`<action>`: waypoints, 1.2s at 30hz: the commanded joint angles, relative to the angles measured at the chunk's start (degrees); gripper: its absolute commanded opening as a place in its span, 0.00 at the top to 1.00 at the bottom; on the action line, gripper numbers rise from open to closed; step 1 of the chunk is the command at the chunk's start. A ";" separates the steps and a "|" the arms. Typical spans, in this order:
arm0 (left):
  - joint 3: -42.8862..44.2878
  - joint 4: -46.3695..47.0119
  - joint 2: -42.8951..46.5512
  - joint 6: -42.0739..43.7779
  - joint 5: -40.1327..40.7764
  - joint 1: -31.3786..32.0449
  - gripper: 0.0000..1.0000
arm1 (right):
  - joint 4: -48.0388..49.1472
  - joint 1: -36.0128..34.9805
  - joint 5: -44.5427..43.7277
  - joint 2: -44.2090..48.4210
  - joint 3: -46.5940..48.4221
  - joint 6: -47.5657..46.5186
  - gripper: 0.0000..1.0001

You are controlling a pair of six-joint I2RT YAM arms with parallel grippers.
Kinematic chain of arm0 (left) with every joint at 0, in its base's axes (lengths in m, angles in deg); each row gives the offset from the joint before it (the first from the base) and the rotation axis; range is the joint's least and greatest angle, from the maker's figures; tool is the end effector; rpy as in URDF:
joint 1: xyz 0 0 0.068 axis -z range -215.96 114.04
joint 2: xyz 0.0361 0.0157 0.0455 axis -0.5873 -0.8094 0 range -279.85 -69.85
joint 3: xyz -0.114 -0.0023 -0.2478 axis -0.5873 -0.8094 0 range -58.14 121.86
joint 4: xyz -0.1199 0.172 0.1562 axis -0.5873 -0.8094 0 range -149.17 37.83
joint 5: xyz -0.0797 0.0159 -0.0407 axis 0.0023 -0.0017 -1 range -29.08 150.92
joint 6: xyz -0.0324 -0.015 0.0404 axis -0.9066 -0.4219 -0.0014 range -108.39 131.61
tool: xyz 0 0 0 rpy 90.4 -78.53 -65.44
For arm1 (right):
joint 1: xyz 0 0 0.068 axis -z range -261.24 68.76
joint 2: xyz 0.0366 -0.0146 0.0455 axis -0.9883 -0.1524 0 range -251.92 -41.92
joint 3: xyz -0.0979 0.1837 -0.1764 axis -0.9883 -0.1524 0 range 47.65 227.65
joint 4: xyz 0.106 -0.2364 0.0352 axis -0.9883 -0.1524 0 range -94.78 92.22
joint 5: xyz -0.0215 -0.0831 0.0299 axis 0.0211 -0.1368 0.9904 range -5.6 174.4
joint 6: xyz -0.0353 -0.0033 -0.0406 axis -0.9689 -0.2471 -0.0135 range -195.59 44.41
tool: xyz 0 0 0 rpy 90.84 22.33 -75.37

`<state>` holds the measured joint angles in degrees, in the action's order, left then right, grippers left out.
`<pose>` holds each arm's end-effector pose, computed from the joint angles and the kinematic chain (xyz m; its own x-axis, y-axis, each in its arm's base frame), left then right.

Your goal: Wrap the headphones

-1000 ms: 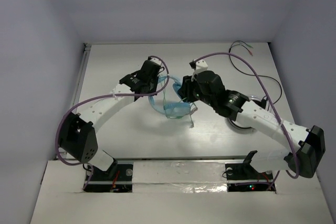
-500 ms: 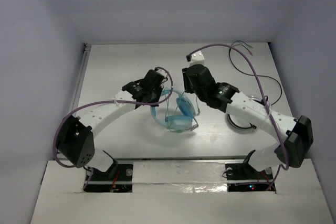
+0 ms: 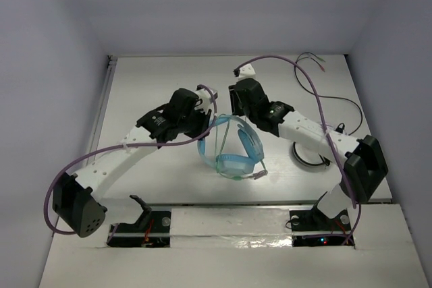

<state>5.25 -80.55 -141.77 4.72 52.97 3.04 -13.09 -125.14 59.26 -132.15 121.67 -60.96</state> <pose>0.2118 -0.1780 0.3218 -0.5484 0.2912 -0.7839 0.6481 0.7404 -0.1784 0.2724 0.2413 0.3112 -0.4572 -0.1228 -0.8808 -0.2598 0.9657 0.0002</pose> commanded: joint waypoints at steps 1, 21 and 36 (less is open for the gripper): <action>3.57 1.66 2.66 -0.57 -7.26 0.28 1.00 | 6.51 0.92 2.11 0.93 -1.50 1.36 0.84; 17.71 1.58 1.08 -2.59 -9.64 -0.24 1.00 | 49.31 15.77 56.68 6.31 -29.88 11.82 0.51; 27.22 1.13 -1.47 -5.67 -8.84 -2.87 1.00 | 56.79 15.77 53.98 4.19 -34.72 15.51 0.35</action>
<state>29.34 -84.16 -143.63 3.01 45.67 1.64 38.06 -109.42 113.74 -129.88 89.30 -47.06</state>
